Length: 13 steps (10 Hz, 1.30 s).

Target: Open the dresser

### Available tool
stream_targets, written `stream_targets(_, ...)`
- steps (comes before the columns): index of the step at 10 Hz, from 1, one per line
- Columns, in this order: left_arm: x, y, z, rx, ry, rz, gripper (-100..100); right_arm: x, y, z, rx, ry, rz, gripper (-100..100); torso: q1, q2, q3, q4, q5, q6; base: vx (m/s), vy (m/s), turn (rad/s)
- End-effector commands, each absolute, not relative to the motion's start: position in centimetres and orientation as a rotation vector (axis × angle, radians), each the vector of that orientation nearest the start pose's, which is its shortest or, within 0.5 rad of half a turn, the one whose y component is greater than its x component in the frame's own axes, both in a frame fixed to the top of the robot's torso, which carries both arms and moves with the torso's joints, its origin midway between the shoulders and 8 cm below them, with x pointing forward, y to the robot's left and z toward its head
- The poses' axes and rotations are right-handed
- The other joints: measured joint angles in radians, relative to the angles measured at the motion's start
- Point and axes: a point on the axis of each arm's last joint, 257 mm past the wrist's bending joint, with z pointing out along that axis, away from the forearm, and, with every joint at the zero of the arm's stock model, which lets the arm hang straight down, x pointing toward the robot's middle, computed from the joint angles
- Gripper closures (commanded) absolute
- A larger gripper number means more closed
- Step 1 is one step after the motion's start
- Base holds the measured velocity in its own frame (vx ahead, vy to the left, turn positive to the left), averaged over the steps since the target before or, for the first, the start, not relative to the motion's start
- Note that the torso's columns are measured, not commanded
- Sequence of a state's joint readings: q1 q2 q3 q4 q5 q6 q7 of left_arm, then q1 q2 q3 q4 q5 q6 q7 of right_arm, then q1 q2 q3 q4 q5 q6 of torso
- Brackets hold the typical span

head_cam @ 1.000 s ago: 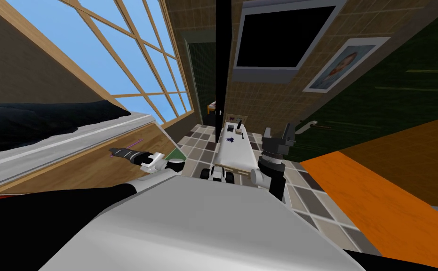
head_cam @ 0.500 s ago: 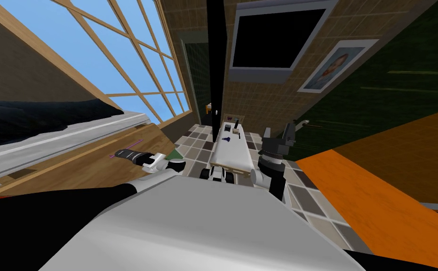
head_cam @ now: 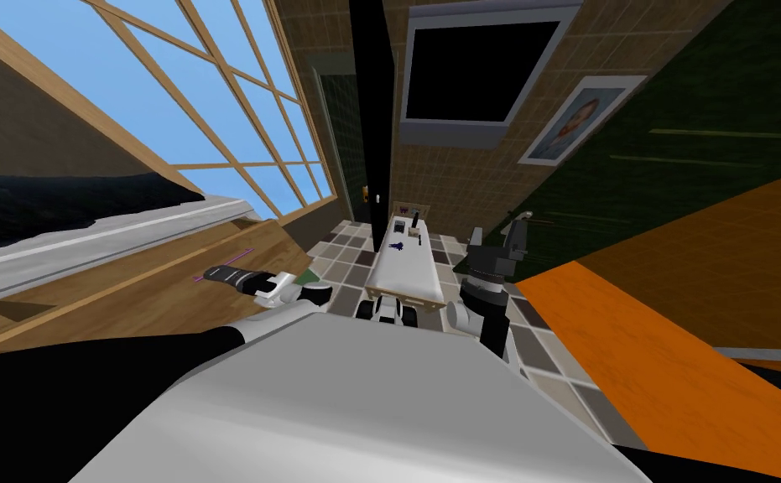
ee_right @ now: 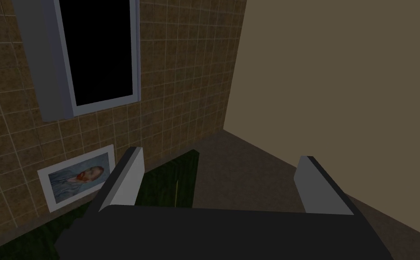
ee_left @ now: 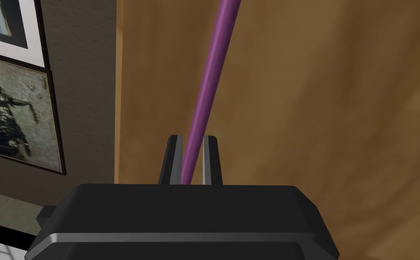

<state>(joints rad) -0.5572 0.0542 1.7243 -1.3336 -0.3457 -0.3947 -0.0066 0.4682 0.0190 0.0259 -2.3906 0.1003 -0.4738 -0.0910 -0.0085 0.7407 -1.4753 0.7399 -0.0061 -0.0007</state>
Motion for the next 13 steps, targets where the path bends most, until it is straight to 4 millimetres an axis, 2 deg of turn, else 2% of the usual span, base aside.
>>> stream_targets(1,21.5,74.9,-17.5,-1.382,-0.079,-0.217,-100,32.7,-25.4,7.7,0.555,0.553,1.38,0,0.007,0.0,-0.001,0.001,0.0,-0.001,-0.014,-0.044,0.012)
stream_targets(3,22.5,75.9,-15.5,-1.385,-0.077,-0.22,-100,32.7,-25.4,7.7,0.555,0.554,1.38,0,0.011,-0.002,0.0,-0.001,0.006,0.0,-0.038,-0.041,0.018)
stream_targets(5,23.2,76.7,-14.0,-1.388,-0.076,-0.222,-100,32.7,-25.4,7.7,0.555,0.554,1.38,0,0.009,-0.003,-0.001,-0.002,0.005,0.0,-0.031,-0.041,0.011)
stream_targets(6,23.4,76.9,-13.5,-1.389,-0.075,-0.222,-100,32.7,-25.4,7.7,0.555,0.554,1.38,0,0.008,-0.003,-0.001,-0.002,0.006,0.001,-0.025,-0.036,0.017)
stream_targets(7,23.3,76.7,-14.1,-1.393,-0.075,-0.222,-100,32.7,-25.4,7.7,0.555,0.554,1.38,0,0.006,-0.003,-0.001,-0.001,0.003,0.001,-0.009,-0.011,0.002)
stream_targets(8,23.3,76.7,-14.2,-1.397,-0.073,-0.222,0,32.7,-25.4,7.7,0.554,0.554,1.38,0,0.006,-0.003,-0.001,-0.001,0.004,0.001,0.0,0.0,0.0)
stream_targets(13,23.3,76.6,-14.5,-1.403,-0.072,-0.221,0,32.7,-25.4,7.7,0.554,0.554,1.38,0,0.008,-0.002,-0.001,-0.002,0.005,0.001,0.0,0.0,0.0)
